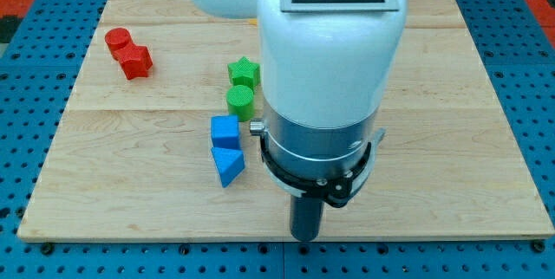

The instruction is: Move the yellow heart closer to the green star

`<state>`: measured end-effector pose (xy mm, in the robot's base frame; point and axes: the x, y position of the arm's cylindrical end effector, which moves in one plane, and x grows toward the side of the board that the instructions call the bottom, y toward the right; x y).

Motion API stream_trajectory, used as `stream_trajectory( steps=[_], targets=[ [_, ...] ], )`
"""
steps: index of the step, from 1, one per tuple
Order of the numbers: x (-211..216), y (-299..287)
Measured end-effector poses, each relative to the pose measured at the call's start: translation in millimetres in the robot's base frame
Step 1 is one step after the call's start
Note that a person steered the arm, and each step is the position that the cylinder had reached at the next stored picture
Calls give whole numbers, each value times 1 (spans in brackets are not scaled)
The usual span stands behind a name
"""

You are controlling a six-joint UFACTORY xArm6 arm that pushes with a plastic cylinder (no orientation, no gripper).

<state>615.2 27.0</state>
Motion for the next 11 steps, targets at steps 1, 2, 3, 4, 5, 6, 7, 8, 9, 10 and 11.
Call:
stream_trajectory(
  steps=[1,2,3,4,5,6,7,8,9,10,11],
  targets=[
    [0,0],
    [0,0],
    [-6,0],
    [-66,0],
    [-111,13],
    [-161,15],
    [-149,43],
    [-115,29],
    [-134,5],
    [-180,42],
    [-210,95]
  ],
)
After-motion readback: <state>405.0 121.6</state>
